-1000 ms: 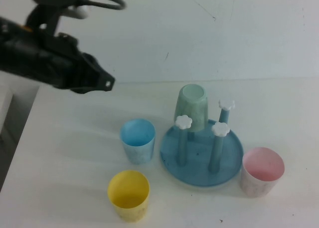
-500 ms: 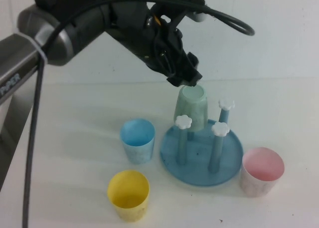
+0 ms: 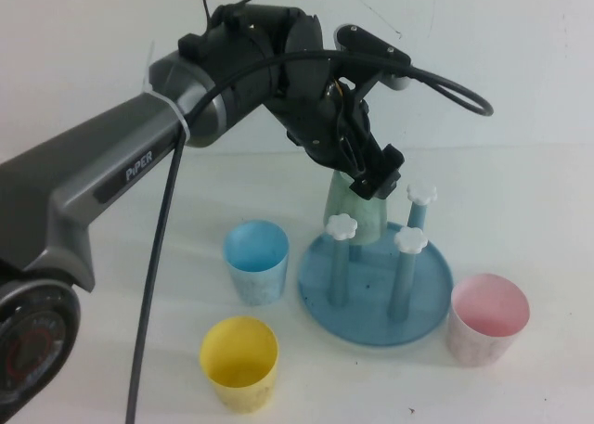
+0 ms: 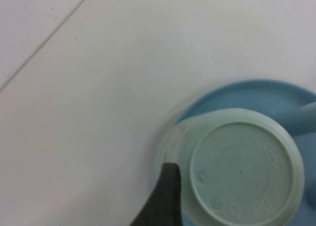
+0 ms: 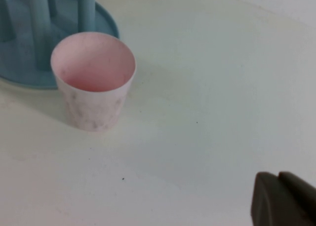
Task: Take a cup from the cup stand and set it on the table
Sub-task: Pick up the cup from the rack
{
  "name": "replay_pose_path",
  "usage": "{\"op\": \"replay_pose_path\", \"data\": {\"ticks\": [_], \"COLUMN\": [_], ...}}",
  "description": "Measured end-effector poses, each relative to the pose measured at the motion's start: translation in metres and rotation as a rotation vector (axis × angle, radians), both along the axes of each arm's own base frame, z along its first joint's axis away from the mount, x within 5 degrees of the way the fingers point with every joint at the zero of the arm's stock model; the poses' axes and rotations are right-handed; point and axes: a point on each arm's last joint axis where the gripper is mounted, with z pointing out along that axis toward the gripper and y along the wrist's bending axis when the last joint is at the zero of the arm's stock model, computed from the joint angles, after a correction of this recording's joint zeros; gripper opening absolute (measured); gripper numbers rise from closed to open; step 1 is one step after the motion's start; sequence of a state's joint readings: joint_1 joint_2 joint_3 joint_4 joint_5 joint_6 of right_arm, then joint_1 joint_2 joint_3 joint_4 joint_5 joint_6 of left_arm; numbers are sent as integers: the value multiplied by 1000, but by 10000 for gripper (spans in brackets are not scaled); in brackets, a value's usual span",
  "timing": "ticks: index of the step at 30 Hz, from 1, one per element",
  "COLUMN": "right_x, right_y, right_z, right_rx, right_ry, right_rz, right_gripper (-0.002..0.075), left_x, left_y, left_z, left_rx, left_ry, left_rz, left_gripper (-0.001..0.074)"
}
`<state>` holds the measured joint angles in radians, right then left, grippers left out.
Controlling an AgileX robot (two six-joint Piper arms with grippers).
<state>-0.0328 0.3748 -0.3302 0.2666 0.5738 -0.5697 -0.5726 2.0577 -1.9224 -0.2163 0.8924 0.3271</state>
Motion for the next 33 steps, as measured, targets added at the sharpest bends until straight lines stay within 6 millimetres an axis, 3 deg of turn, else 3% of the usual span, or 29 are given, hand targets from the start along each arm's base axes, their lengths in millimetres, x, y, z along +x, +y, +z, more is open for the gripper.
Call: {"op": "replay_pose_path", "data": {"ticks": [9,16,29,33], "right_x": [0,0,2,4], "right_y": [0,0,0,-1], "right_z": [0,0,3,6], "right_rx": [1,0,0,9], "right_ry": [0,0,-39,-72], "right_rz": [0,1,-2,-12], "right_gripper": [-3,-3,-3,-3], "left_x": [8,12,11,9], "left_y": [-3,-5,-5,-3], "left_z": [-17,-28,-26,-5], "left_rx": [20,25,30,18], "left_ry": [1,13,14,-11], "left_rz": [10,15,13,7], "left_gripper": [681,552,545,545]}}
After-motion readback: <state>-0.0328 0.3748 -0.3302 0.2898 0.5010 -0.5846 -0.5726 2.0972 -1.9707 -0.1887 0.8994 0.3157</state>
